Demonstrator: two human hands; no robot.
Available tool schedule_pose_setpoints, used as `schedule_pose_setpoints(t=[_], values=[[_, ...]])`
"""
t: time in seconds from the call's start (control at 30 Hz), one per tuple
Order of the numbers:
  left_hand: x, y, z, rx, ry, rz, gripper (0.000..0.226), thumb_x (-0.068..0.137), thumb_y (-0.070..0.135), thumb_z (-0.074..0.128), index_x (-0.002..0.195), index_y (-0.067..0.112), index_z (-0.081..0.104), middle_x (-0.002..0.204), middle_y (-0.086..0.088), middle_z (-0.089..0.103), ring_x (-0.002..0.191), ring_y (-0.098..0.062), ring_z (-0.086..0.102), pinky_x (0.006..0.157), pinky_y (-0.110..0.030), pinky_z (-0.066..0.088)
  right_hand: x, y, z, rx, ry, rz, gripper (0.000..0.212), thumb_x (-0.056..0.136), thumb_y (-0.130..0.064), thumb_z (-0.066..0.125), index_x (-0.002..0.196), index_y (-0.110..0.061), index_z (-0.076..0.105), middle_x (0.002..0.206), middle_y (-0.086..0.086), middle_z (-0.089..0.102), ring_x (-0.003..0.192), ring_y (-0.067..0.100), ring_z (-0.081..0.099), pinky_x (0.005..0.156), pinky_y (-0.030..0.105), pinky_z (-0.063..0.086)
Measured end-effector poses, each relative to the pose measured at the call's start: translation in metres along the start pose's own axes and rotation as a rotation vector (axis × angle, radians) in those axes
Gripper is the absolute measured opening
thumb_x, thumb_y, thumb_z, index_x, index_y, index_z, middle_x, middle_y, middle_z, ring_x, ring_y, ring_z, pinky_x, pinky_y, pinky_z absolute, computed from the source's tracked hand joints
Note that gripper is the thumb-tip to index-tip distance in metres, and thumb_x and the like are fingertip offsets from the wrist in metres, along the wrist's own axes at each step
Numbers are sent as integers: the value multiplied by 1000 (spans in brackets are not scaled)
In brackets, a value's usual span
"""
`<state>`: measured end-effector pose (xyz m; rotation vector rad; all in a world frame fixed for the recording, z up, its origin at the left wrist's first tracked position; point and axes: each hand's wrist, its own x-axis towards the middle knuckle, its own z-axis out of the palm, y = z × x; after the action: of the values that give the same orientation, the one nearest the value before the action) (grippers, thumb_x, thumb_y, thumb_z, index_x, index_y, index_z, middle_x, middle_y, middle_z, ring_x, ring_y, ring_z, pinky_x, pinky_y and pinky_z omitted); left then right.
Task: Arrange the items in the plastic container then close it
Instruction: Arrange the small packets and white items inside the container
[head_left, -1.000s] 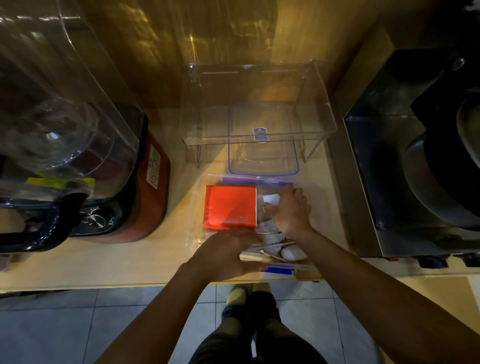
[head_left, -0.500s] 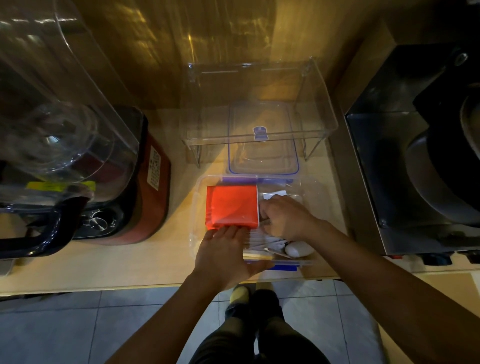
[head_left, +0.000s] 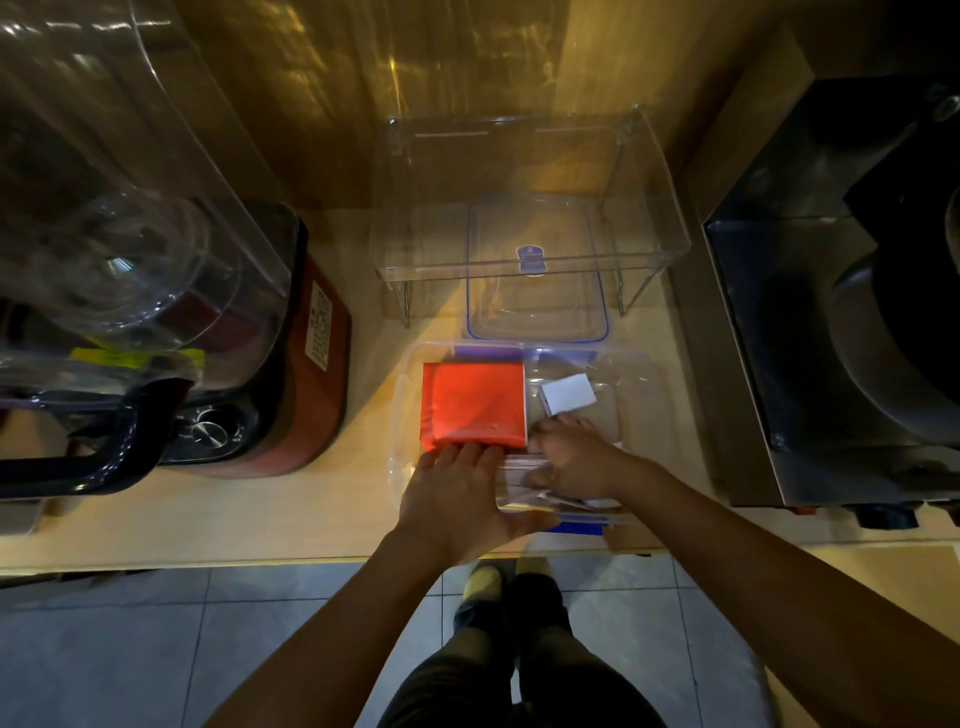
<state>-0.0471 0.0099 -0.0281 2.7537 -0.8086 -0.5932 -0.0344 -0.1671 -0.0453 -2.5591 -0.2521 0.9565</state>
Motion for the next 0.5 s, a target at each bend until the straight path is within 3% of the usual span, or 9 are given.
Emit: schedule_pose_setpoints(t=[0.13,0.27,0.37,0.43,0.5], values=[[0,0,-2,-20,-1,18,92,62,89,31,132,31,42,135,7,54,124,-14,49,108,-35,38,-9,-2,-2,316,5,-43,39,81,-29,67,116,-13,62,117,7,62,106,21,57,96,40,45],[3,1,-7,-89,-106,10,86,68,84,34,132,28,42,133,4,56,121,-18,53,104,-39,42,-17,3,-4,501,-23,-50,39,79,-26,70,117,-26,61,118,-5,62,108,10,56,94,27,44],[10,-2,-12,-224,-207,-51,50,87,57,41,123,23,51,121,-3,65,105,-24,61,91,-40,49,-20,10,-12,487,-135,-47,43,78,-29,71,119,-28,59,119,-7,60,110,10,54,94,27,43],[15,-4,-14,-230,-275,-87,29,92,28,45,116,16,58,115,-8,67,97,-26,63,85,-38,52,-20,14,-14,447,-53,-72,33,79,-21,71,110,-22,63,108,-5,61,102,12,56,89,28,45],[18,-6,-15,-273,-292,-125,26,91,17,50,114,16,61,115,-7,67,97,-24,64,86,-39,53,-23,17,-16,388,126,-113,19,80,-11,67,98,-16,66,96,-2,61,90,14,57,82,28,46]])
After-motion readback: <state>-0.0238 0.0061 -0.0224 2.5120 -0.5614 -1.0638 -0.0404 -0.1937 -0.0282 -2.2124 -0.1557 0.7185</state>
